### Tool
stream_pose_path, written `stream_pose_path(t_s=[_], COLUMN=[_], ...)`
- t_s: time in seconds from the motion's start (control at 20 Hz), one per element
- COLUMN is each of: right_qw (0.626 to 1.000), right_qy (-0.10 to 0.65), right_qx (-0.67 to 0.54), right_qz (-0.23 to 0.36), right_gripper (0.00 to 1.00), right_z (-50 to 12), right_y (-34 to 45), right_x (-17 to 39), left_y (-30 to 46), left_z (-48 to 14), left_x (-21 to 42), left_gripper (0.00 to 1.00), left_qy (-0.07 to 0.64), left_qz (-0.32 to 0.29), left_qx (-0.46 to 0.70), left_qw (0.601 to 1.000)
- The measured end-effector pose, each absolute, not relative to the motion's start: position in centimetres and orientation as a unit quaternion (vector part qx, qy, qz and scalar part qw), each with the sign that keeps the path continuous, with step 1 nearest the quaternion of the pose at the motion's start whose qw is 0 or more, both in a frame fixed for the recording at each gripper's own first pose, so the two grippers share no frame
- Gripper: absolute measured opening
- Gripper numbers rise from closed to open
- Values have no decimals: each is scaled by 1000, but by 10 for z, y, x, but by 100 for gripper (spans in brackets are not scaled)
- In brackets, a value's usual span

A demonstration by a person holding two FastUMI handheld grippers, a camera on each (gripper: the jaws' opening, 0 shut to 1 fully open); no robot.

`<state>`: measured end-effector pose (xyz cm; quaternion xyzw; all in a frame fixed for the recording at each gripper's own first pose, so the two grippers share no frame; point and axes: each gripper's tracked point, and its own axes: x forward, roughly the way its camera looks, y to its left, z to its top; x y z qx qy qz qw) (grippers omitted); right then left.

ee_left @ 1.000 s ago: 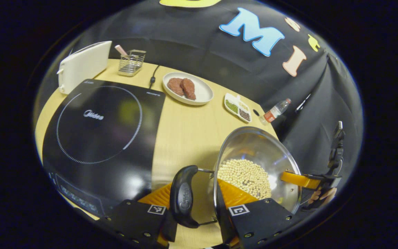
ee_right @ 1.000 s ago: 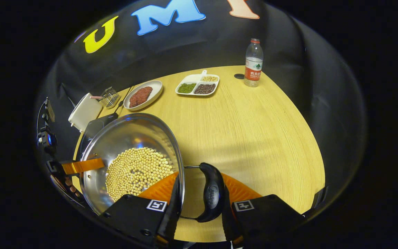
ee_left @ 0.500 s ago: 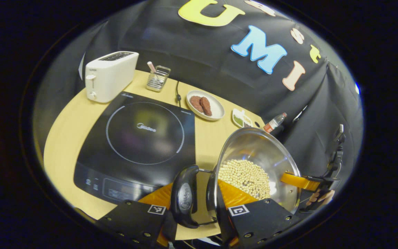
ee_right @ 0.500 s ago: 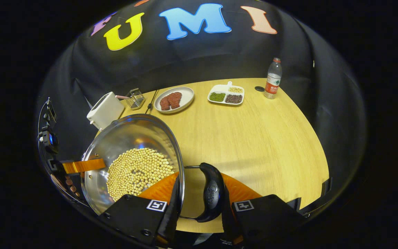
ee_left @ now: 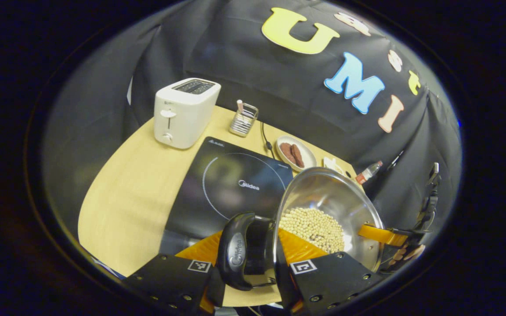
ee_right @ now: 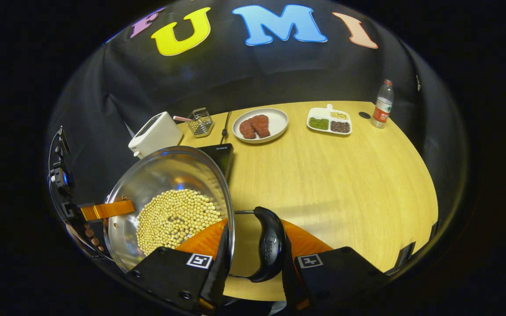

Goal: First push the handle of the pot to place it horizontally, then grasp the pot with both hands and set it on the induction cooktop.

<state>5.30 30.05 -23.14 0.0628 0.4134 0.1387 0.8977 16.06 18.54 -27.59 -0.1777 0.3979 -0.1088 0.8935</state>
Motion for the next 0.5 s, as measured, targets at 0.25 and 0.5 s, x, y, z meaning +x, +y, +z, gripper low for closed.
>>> stream_pose_path(t_s=[0.25, 0.5], right_qw=[895, 891], right_qy=[415, 421], right_qx=[57, 58], right_qz=[154, 159], right_gripper=[53, 55], right_z=[-229, -241], right_y=[342, 372], right_x=[85, 119], left_y=[222, 244], left_z=[-280, -289], left_x=[194, 227], left_gripper=[50, 50], left_qy=[387, 387], left_qz=[-91, -82], left_qx=[-179, -180], left_qw=[900, 900])
